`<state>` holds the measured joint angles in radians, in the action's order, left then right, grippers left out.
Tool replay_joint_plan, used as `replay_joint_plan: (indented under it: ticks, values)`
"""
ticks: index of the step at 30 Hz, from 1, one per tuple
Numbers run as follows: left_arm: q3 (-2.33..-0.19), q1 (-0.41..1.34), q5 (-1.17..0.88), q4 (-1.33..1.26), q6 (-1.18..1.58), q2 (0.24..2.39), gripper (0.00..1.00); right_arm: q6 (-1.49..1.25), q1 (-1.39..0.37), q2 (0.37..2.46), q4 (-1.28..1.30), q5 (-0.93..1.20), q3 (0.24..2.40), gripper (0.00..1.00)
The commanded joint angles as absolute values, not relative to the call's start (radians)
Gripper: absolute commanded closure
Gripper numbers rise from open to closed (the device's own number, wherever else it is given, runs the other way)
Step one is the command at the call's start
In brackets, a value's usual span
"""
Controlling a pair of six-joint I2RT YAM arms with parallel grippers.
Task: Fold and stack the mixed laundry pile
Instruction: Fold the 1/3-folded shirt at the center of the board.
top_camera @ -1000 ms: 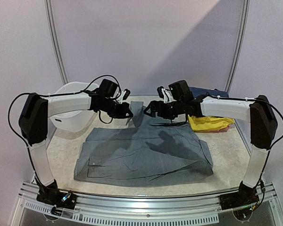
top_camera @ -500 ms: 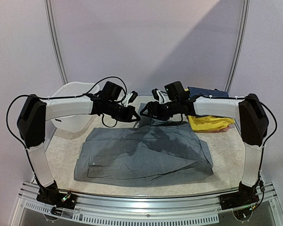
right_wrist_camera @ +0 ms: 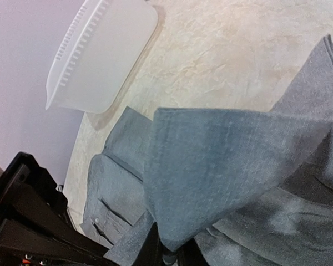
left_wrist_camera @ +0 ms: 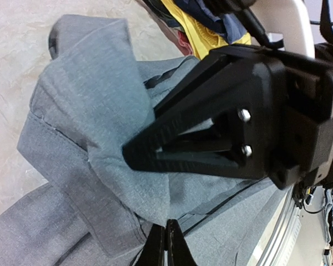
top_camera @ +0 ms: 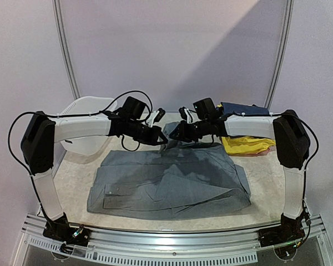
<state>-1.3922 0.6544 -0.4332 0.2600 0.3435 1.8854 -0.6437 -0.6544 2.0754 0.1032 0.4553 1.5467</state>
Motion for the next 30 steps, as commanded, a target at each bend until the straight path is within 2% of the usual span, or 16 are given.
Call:
replay_joint_plan:
  ticks: [1,3,7,9,11,17,30]
  values:
    - [-1.415,0.672,-0.408,0.273,0.328,1.888,1.00,-0.616,-0.630,2.085,0.130,0.454,1.597,0.97]
    - [-1.412,0.671,-0.351,0.295,0.321,1.865,0.90,-0.594,-0.618,2.077,0.170,0.439,1.623,1.00]
    - [-1.407,0.661,-0.165,0.377,0.311,1.807,0.58,-0.538,-0.592,2.042,0.264,0.402,1.673,1.00]
    - [-1.401,0.649,-0.066,0.425,0.314,1.782,0.46,-0.504,-0.585,2.016,0.305,0.376,1.694,1.00]
    - [-1.383,0.636,0.037,0.443,0.315,1.753,0.39,-0.468,-0.579,1.985,0.344,0.350,1.708,1.00]
    - [-1.353,0.560,0.224,0.524,0.327,1.742,0.37,-0.401,-0.576,1.902,0.408,0.306,1.688,1.00]
    - [-1.417,0.424,0.342,0.588,0.287,1.948,0.43,-0.339,-0.576,1.734,0.504,0.275,1.633,1.00]
